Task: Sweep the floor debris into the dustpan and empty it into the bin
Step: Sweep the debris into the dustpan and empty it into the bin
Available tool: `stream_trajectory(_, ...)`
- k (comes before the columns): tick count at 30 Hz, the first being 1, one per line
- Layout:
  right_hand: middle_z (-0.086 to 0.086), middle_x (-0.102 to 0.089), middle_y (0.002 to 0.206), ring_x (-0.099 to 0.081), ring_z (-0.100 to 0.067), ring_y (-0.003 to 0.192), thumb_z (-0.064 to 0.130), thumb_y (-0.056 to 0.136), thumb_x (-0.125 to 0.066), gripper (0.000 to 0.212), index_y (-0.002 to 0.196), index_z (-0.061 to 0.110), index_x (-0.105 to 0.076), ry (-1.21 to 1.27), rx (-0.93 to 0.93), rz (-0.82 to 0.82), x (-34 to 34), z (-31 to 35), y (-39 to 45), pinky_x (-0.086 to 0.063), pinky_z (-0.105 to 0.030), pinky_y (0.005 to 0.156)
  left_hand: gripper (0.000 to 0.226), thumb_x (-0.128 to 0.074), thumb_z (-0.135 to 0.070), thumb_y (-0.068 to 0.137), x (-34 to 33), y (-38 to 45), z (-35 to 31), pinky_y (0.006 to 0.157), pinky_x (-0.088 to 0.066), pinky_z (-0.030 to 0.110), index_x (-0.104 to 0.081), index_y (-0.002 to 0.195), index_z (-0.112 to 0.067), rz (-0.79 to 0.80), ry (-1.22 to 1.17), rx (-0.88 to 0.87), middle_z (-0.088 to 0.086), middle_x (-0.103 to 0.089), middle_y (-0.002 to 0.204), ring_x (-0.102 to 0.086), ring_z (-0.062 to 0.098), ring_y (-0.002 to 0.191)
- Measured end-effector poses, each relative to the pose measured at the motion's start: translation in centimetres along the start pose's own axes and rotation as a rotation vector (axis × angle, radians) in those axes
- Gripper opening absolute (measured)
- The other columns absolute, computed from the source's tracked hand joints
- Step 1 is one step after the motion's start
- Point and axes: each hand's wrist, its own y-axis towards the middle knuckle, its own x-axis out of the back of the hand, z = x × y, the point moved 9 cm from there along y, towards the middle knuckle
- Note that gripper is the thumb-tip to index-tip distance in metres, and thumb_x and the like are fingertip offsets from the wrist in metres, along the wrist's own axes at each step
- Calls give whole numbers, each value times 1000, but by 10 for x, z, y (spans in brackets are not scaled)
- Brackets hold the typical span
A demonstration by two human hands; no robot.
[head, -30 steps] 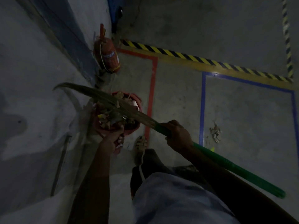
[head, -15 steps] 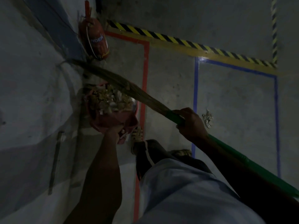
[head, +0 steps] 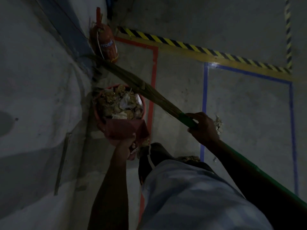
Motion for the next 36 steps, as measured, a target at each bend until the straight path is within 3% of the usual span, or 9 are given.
stream_trajectory(2,-8,-61,112,-59,-19,82,2,69,-82,64,128,20,-65,4,-34,-3,4,-16,-10,-42,-25,67,46,-61,-32,101,-16,-15,4,37,-33,14,-48,62,-12,84,13,-31,-4,-43,41,-38,7,30)
stream_trajectory(5,-9,-63,110,-63,-24,89,2,66,-83,65,126,20,-66,47,-131,-39,16,-55,-35,-45,-26,69,49,-63,-32,100,-39,-26,4,35,-29,15,-40,60,-15,71,35,-44,-5,-37,40,-32,7,30)
stream_trajectory(11,-14,-67,107,-65,-29,93,3,62,-85,64,122,16,-68,168,-310,-147,37,-151,-91,-52,-34,74,40,-67,-29,97,-123,-36,6,35,-31,15,-52,66,-9,99,213,-67,-4,-44,40,-33,2,30)
stream_trajectory(15,-10,-64,108,-57,-20,97,2,64,-85,62,123,10,-68,286,-445,-220,54,-224,-132,-41,-28,80,40,-73,-36,92,-190,-36,25,37,-32,17,-55,69,-9,108,371,-102,3,-44,52,-35,7,32)
stream_trajectory(18,-10,-66,115,-62,-21,101,6,66,-85,62,124,15,-66,432,-547,-240,53,-289,-167,-49,-34,83,37,-77,-35,90,-245,-39,48,40,-31,18,-57,72,-9,109,423,-152,5,-47,54,-36,10,35)
stream_trajectory(22,-8,-73,106,-71,-27,90,21,65,-82,63,124,31,-63,591,-659,-219,38,-372,-216,-58,-46,72,39,-80,-38,86,-308,-41,92,38,-31,17,-61,70,-8,91,514,-171,4,-52,54,-38,10,35)
stream_trajectory(26,-14,-70,103,-66,-21,58,1,79,-74,54,128,17,-61,719,-802,-190,24,-428,-247,-52,-36,46,36,-78,-33,89,-358,-41,129,35,-29,15,-57,68,-12,69,529,-175,1,-50,50,-38,7,31)
stream_trajectory(30,-12,-67,106,-68,-24,56,0,81,-69,59,137,12,-54,773,-886,-165,-3,-476,-251,-53,-36,43,35,-77,-32,89,-388,-27,157,36,-30,16,-59,69,-10,5,569,-154,4,-52,54,-41,8,33)
stream_trajectory(36,-12,-63,111,-69,-31,62,1,86,-65,56,139,10,-52,855,-998,-124,-75,-552,-220,-57,-47,49,39,-77,-39,87,-425,45,208,39,-29,19,-64,82,-3,-46,629,-94,5,-50,55,-39,14,38)
